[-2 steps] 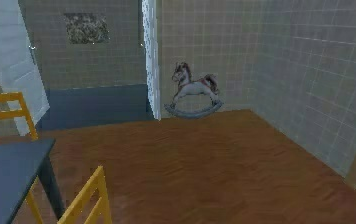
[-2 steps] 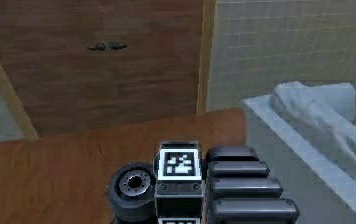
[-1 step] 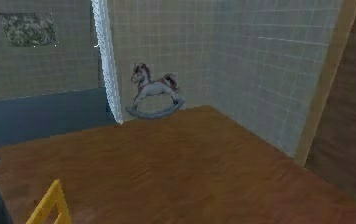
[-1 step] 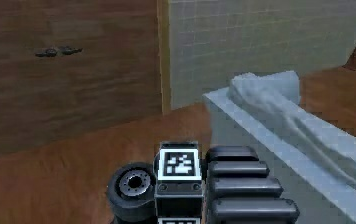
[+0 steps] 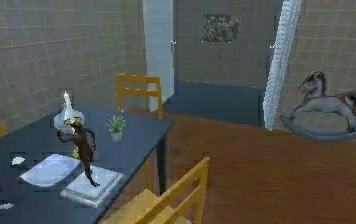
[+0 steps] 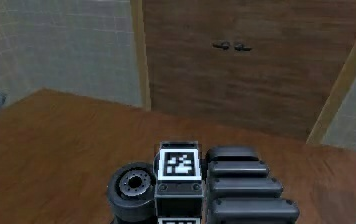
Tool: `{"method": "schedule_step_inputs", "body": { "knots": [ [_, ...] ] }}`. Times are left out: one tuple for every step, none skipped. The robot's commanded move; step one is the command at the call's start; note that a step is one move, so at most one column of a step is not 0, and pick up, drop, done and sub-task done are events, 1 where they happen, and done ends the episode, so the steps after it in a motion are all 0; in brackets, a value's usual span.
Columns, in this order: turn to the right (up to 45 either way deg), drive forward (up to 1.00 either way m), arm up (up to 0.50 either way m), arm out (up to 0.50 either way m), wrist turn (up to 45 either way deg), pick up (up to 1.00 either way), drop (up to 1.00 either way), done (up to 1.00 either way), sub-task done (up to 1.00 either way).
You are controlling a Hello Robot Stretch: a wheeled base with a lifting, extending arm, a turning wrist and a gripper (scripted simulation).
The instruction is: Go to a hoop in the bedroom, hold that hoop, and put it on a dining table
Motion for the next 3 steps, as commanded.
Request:
{"method": "schedule_step_inputs", "body": {
  "knots": [
    [-45.0,0.0,0.0,0.0,0.0,0.0,0.0,0.0,0.0],
    [-45.0,0.0,0.0,0.0,0.0,0.0,0.0,0.0,0.0],
    [-24.0,0.0,0.0,0.0,0.0,0.0,0.0,0.0,0.0]
  ]
}}
